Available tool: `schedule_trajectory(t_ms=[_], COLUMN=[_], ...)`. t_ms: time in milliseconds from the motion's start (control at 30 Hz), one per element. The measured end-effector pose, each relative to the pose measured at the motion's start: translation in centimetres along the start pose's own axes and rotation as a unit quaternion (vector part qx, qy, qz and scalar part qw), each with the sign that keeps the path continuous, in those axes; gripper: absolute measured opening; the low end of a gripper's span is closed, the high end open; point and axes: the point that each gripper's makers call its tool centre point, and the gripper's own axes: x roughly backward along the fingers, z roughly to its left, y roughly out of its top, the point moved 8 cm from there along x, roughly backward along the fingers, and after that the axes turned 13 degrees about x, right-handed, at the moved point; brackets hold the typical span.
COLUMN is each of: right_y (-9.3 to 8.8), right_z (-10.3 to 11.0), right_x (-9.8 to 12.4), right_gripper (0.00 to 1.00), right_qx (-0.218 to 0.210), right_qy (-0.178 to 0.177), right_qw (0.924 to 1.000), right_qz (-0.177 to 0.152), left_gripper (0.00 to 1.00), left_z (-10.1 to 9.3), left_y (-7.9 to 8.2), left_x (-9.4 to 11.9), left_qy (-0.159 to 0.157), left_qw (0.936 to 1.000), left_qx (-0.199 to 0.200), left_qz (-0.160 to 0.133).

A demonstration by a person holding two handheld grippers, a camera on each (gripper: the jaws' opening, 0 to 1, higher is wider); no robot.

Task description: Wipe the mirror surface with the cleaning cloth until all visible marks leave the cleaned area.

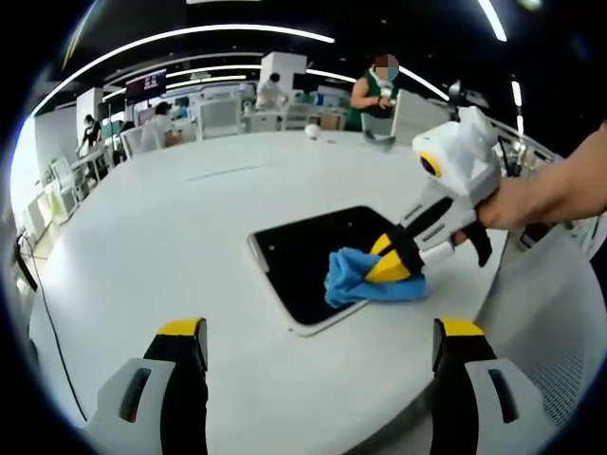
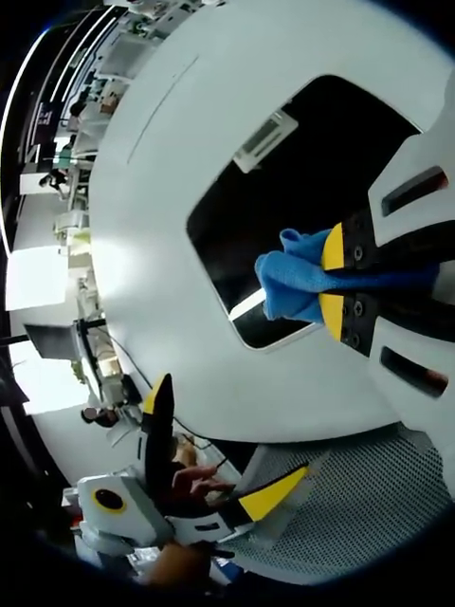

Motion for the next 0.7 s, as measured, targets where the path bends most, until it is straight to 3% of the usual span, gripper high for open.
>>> schedule_trajectory(t_ms=[700], right_y=[-0.32], right_z=[-0.2], right_x=[0.42], right_gripper=[0.01], right_qx=[0.003], right_qy=[-0.003], right_qw=[0.9999], right_qz=[0.01], left_gripper=[0.99], left_z=[0.04], left_y=[0.03], left_x=[0.01], left_qy=[0.002], left_qw=[1.0], left_qx=[0.005], left_qz=[-0.005])
